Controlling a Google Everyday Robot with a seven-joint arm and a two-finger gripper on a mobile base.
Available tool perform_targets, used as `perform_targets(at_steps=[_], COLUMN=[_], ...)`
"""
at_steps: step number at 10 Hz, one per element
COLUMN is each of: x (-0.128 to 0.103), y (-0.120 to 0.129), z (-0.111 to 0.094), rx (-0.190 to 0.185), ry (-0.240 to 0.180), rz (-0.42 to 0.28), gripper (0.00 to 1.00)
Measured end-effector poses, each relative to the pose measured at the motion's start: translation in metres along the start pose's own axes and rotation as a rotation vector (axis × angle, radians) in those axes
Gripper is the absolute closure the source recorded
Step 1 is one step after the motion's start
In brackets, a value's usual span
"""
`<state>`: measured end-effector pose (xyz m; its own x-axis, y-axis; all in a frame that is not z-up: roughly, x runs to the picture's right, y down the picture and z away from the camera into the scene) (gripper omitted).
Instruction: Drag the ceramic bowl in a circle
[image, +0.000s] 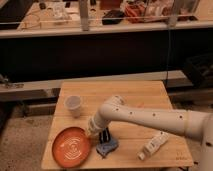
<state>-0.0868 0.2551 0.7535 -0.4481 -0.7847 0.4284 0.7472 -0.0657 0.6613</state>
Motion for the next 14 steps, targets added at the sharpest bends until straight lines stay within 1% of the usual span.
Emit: perform_targets(at_steps=[2,3,4,5,6,8,9,10,12,13,14], x=[-0.026,-0.033,-0.033,-0.028,-0.018,0.015,0.029,0.038,0.055,0.06,0.062], y=[-0.014,-0.022,-0.032,-0.038,-0.047,-0.06,-0.062,-0.063,-0.053,-0.05,-0.045], z=[-0.004,-0.004,-0.001,0.005,0.012,0.029,0.035,0.039,0.041,0.04,0.037], rx=[0.037,0.056,0.078,0.092,0.111,0.154,0.163,0.168,0.169,0.167,0.161], ry=[0.01,0.01,0.007,0.003,-0.002,-0.009,-0.015,-0.018,-0.009,-0.003,0.01], rz=[0.004,-0.004,-0.021,-0.034,-0.051,-0.088,-0.098,-0.099,-0.079,-0.074,-0.046], gripper=[0.98,0.98,0.98,0.98,0.98,0.98,0.98,0.98,0.98,0.98,0.98])
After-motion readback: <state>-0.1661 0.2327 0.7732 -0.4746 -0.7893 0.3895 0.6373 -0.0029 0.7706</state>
